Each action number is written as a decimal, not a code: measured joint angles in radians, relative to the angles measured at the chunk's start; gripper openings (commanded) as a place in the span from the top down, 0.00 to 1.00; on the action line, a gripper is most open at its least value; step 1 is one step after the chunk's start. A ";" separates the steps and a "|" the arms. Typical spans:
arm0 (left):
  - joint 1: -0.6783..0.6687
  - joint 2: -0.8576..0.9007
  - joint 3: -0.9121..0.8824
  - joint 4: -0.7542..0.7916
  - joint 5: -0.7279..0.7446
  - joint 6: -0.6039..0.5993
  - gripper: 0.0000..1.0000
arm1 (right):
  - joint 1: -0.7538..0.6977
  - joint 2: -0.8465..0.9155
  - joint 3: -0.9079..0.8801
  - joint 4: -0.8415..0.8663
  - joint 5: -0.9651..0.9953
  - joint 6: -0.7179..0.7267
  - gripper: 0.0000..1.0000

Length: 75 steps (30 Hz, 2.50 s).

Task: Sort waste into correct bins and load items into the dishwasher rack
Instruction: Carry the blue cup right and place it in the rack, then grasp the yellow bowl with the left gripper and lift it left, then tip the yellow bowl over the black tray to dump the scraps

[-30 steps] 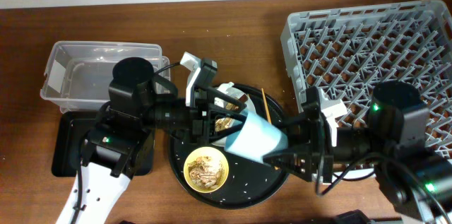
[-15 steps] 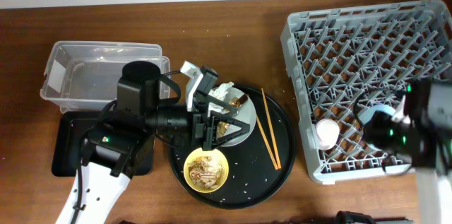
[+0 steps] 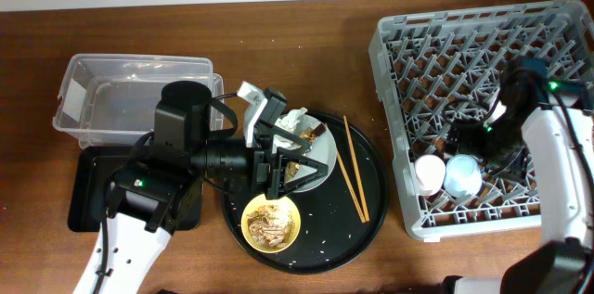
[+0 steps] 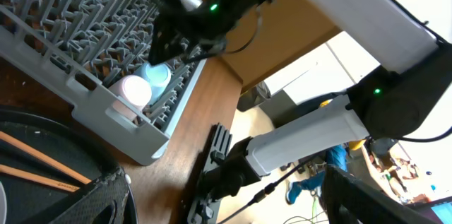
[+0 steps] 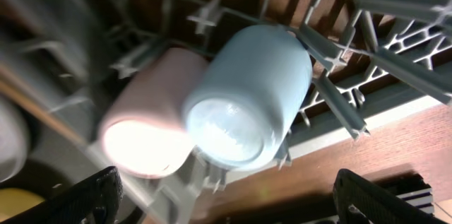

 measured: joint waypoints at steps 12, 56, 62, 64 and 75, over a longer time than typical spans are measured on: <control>-0.194 0.035 -0.002 -0.359 -0.836 0.046 0.24 | 0.000 -0.801 0.177 -0.061 -0.414 -0.096 0.13; -0.654 0.410 0.058 -0.587 -1.357 -0.431 1.00 | 0.000 -0.752 0.033 -0.093 -0.473 -0.144 0.13; -0.197 0.066 0.077 -0.609 -1.071 -0.150 0.99 | 0.000 -0.750 0.031 -0.093 -0.469 -0.145 0.13; 0.090 0.062 0.076 -0.631 -0.885 0.032 1.00 | 0.000 -0.750 0.031 -0.093 -0.467 -0.144 0.13; 0.944 0.366 -0.153 -0.644 0.012 0.736 1.00 | 0.000 -0.750 0.031 -0.102 -0.466 -0.144 0.13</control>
